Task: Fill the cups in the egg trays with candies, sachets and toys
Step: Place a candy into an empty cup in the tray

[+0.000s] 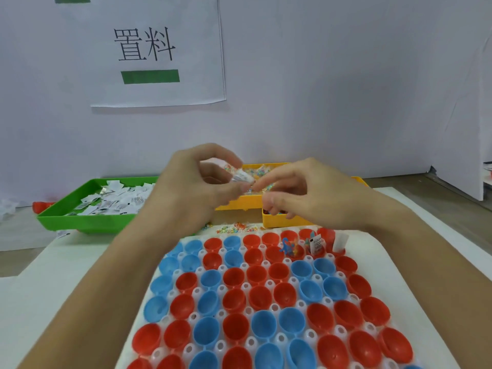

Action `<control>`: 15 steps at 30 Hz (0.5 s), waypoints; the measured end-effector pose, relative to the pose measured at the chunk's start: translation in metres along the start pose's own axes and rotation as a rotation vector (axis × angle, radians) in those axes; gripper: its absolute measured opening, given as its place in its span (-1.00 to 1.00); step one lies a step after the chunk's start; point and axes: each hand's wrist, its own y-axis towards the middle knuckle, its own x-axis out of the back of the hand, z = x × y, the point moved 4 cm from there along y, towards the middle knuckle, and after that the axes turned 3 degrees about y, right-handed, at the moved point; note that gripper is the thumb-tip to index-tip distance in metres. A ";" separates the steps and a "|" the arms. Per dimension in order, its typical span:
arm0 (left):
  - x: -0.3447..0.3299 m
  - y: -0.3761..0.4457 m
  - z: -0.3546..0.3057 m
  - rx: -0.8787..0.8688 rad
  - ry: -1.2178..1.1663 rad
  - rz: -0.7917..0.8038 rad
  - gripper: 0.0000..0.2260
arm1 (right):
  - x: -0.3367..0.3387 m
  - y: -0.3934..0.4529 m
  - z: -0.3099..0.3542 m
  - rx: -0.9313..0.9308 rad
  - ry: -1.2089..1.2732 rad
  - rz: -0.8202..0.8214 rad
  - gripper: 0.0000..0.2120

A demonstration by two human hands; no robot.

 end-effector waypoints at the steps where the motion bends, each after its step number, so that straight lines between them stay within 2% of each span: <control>1: -0.006 -0.001 -0.002 -0.013 -0.008 0.026 -0.79 | -0.001 -0.001 0.003 0.001 0.083 0.012 -0.80; 5: -0.020 -0.003 -0.003 -0.047 -0.027 0.072 -0.72 | -0.004 -0.005 0.014 0.036 0.148 0.046 -0.82; 11: -0.025 -0.003 -0.001 -0.086 0.018 0.097 -0.66 | 0.003 -0.003 0.010 0.023 0.160 -0.072 -0.92; 15: -0.026 -0.001 0.003 -0.068 0.039 0.079 -0.75 | 0.007 -0.003 0.008 0.034 0.135 -0.168 -0.95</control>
